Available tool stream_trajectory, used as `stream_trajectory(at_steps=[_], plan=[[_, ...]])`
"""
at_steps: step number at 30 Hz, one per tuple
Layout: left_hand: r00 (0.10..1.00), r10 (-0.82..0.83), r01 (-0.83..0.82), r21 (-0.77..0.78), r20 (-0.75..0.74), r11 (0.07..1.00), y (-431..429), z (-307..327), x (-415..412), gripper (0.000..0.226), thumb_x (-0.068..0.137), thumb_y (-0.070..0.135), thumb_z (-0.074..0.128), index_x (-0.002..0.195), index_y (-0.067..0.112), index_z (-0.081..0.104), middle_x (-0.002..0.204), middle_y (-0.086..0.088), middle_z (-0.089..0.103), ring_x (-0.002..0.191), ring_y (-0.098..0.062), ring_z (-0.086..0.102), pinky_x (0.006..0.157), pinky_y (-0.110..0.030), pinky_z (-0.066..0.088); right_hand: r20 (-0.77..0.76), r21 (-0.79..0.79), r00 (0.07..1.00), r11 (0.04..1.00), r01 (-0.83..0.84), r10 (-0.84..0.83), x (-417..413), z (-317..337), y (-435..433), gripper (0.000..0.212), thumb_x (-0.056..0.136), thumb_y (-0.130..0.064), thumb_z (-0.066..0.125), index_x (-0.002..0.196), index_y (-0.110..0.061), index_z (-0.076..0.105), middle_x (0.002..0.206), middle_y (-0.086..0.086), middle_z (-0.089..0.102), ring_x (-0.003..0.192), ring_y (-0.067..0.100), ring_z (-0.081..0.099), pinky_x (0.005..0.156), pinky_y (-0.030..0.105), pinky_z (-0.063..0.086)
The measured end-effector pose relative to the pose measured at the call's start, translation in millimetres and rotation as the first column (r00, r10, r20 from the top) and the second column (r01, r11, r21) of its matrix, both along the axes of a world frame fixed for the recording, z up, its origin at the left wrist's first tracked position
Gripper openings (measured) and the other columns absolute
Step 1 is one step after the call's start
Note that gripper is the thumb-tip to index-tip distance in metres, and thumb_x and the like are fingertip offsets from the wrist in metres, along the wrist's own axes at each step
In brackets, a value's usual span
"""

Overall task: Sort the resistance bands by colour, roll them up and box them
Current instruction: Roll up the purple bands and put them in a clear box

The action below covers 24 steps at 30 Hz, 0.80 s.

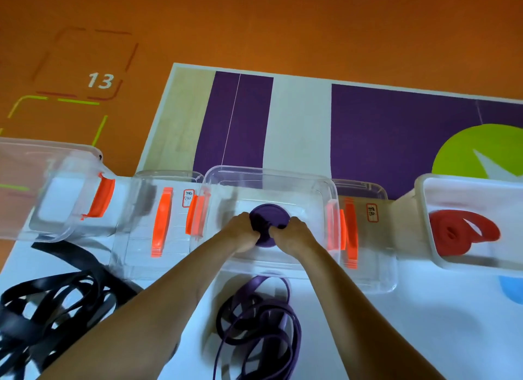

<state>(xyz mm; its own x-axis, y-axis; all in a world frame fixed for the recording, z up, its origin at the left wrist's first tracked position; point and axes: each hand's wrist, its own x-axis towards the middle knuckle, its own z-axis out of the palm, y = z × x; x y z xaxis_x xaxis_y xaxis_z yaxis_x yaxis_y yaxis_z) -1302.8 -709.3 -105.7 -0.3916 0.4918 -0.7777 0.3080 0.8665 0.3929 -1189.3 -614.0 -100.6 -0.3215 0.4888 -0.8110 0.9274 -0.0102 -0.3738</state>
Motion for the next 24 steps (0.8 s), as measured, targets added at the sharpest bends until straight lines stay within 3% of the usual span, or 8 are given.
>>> stream_trajectory(at_steps=[2, 4, 7, 11, 14, 21, 24], plan=[[0.999, -0.043, 0.043, 0.015, -0.01, 0.999, -3.7, 9.3, 2.1, 0.028, 0.082, 0.019, 0.053, 0.106, 0.007, 0.056, 0.114, -0.024, 0.065, 0.1, -0.038, 0.063, 0.072, -0.032, 0.046, 0.004, 0.054, 0.999, 0.997, -0.054, 0.053, 2.1, 6.5, -0.3, 0.072, 0.089, -0.045, 0.058, 0.147, -0.006, 0.037, 0.144, 0.014, 0.045, 0.124, 0.037, 0.055, 0.092, 0.04, 0.051], [0.989, -0.107, 0.111, 0.03, -0.104, 0.993, -10.3, 25.2, 8.7, 0.038, 0.093, 0.022, 0.053, 0.13, 0.01, 0.051, 0.125, -0.017, 0.057, 0.113, -0.036, 0.057, 0.091, -0.038, 0.046, -0.002, 0.133, 0.992, 0.983, -0.125, 0.127, 6.5, 16.2, -2.3, 0.074, 0.093, -0.043, 0.058, 0.153, -0.009, 0.032, 0.155, 0.011, 0.034, 0.137, 0.036, 0.043, 0.11, 0.044, 0.043], [0.93, -0.178, 0.215, 0.085, -0.322, 0.973, -23.5, 49.1, 21.9, 0.045, 0.099, 0.025, 0.051, 0.142, 0.015, 0.047, 0.134, -0.014, 0.052, 0.121, -0.036, 0.05, 0.103, -0.043, 0.042, -0.086, 0.257, 0.972, 0.948, -0.189, 0.217, 15.7, 34.5, -8.1, 0.069, 0.095, -0.038, 0.056, 0.155, -0.015, 0.033, 0.161, 0.007, 0.028, 0.144, 0.033, 0.033, 0.117, 0.043, 0.035], [0.799, -0.22, 0.327, 0.097, -0.56, 0.94, -47.9, 69.8, 41.0, 0.042, 0.098, 0.029, 0.051, 0.139, 0.021, 0.052, 0.137, -0.004, 0.053, 0.119, -0.031, 0.053, 0.097, -0.04, 0.042, -0.216, 0.456, 0.92, 0.867, -0.2, 0.326, 30.0, 53.0, -22.9, 0.054, 0.093, -0.026, 0.057, 0.145, -0.016, 0.048, 0.15, 0.006, 0.043, 0.133, 0.032, 0.042, 0.113, 0.044, 0.038], [0.73, -0.153, 0.358, 0.181, -0.666, 0.916, -69.4, 81.5, 55.2, 0.036, 0.092, 0.023, 0.059, 0.127, 0.016, 0.062, 0.125, -0.006, 0.062, 0.111, -0.034, 0.059, 0.091, -0.042, 0.042, -0.282, 0.557, 0.871, 0.808, -0.192, 0.402, 39.7, 61.1, -37.8, 0.051, 0.092, -0.02, 0.058, 0.143, -0.016, 0.052, 0.15, 0.006, 0.045, 0.135, 0.031, 0.042, 0.116, 0.042, 0.034], [0.656, -0.112, 0.418, 0.236, -0.746, 0.877, -126.5, 95.2, 89.3, 0.036, 0.079, 0.017, 0.072, 0.115, 0.013, 0.068, 0.113, -0.009, 0.067, 0.096, -0.036, 0.064, 0.081, -0.045, 0.05, -0.315, 0.685, 0.823, 0.714, -0.147, 0.472, 74.8, 80.6, -86.2, 0.053, 0.09, -0.016, 0.064, 0.142, -0.009, 0.055, 0.15, 0.014, 0.048, 0.139, 0.035, 0.044, 0.117, 0.046, 0.034], [0.655, -0.132, 0.45, 0.244, -0.744, 0.859, -152.7, 87.6, 102.6, 0.033, 0.081, 0.021, 0.066, 0.114, 0.013, 0.068, 0.117, -0.009, 0.065, 0.098, -0.036, 0.064, 0.083, -0.046, 0.05, -0.279, 0.698, 0.849, 0.702, -0.142, 0.449, 92.5, 82.5, -110.0, 0.056, 0.089, -0.019, 0.063, 0.144, -0.013, 0.054, 0.152, 0.012, 0.046, 0.137, 0.035, 0.045, 0.114, 0.045, 0.035]])
